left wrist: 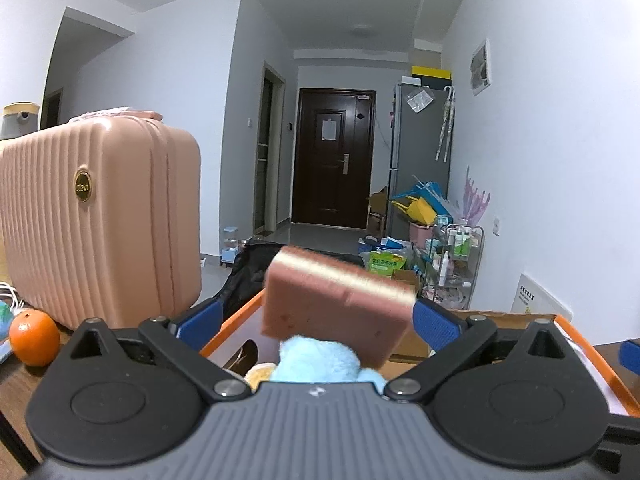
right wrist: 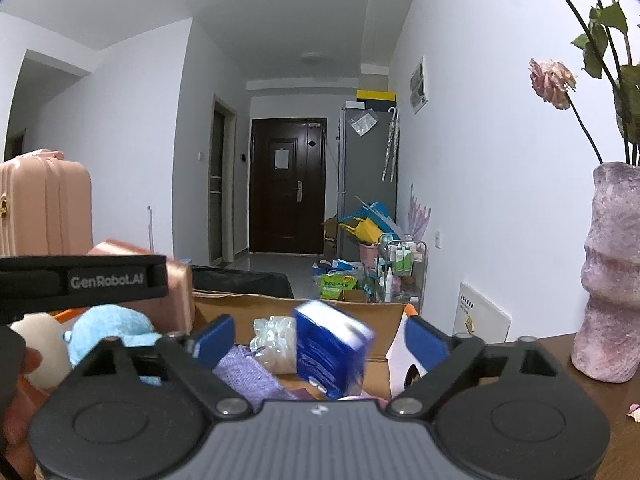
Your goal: Organize soft objects
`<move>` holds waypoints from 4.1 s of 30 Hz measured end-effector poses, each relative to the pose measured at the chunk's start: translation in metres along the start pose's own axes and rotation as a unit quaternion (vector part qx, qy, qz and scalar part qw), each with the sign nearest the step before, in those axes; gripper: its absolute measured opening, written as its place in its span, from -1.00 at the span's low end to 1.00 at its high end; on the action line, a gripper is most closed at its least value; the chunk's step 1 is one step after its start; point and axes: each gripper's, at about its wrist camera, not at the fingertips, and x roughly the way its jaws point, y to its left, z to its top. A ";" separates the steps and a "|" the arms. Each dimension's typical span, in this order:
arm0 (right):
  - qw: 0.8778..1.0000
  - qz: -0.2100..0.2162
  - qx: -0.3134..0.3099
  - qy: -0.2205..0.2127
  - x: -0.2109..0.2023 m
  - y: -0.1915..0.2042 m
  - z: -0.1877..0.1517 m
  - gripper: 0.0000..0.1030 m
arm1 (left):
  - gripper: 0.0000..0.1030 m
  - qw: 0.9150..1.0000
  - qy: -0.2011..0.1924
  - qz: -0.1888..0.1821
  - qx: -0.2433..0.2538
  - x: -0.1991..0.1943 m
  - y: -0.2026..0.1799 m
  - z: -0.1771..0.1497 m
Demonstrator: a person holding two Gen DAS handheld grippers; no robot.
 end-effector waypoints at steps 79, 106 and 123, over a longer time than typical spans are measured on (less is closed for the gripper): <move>0.999 -0.035 -0.022 0.008 -0.308 -0.007 -0.054 1.00 | 1.00 0.995 0.043 -0.071 0.056 -0.282 0.089 -0.061; 0.999 -0.012 -0.012 -0.047 -0.416 0.001 -0.061 1.00 | 1.00 0.989 -0.036 -0.105 0.096 -0.417 0.102 -0.073; 0.999 -0.029 0.006 -0.027 -0.413 -0.003 -0.050 1.00 | 1.00 0.991 -0.042 -0.100 0.074 -0.424 0.104 -0.065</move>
